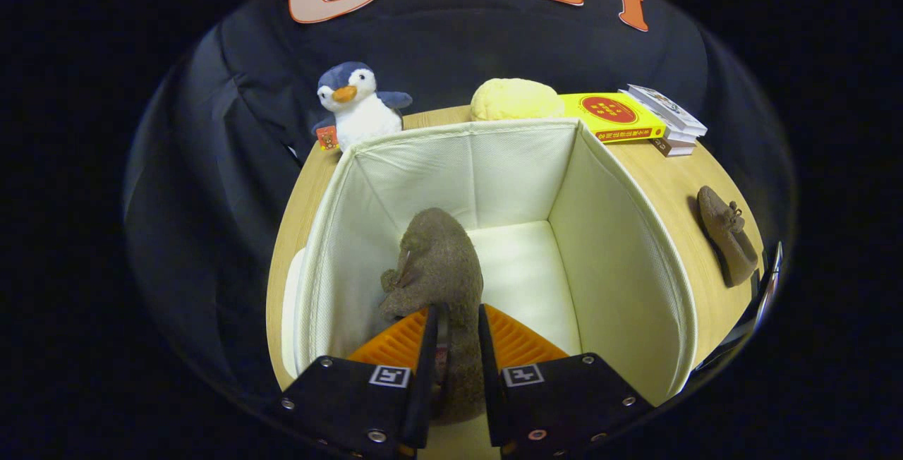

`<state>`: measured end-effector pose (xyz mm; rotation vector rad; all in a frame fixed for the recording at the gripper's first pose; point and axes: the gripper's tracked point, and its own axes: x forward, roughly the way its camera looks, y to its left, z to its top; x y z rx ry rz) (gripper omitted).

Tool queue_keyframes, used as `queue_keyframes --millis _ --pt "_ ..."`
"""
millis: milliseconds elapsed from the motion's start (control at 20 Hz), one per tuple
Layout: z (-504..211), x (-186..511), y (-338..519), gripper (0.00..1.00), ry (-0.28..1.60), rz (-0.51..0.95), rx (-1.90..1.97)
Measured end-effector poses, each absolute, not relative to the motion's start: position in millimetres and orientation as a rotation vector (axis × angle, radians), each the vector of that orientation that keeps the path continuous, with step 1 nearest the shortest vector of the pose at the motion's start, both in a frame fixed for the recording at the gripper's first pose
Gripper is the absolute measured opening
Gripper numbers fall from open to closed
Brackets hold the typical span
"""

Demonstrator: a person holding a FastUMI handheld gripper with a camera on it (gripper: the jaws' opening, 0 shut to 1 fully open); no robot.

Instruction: Open the storage box then place both shoes into the box .Put the left shoe in first, then the right shoe, with the right side of both shoes facing outward in a uniform manner.

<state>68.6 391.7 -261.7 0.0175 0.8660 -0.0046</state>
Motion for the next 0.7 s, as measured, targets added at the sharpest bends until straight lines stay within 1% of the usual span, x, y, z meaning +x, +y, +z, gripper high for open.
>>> queue_keyframes --millis 50,150,200,250,300,350,400,700 --pt "-261 67 388 0.39 0.867 -0.008 0.013" --pt "-258 64 377 0.65 0.864 -0.024 0.001" --pt "-254 63 374 0.8 0.85 -0.023 0.006" --pt "-250 64 371 0.86 0.84 -0.023 0.014" --pt "-246 65 370 0.95 0.83 -0.013 0.026" --pt "-240 65 368 0.98 0.817 -0.004 0.035" --pt "-233 64 367 0.99 0.804 0.01 0.04" --pt "-189 58 350 0.98 0.715 0.079 0.029"
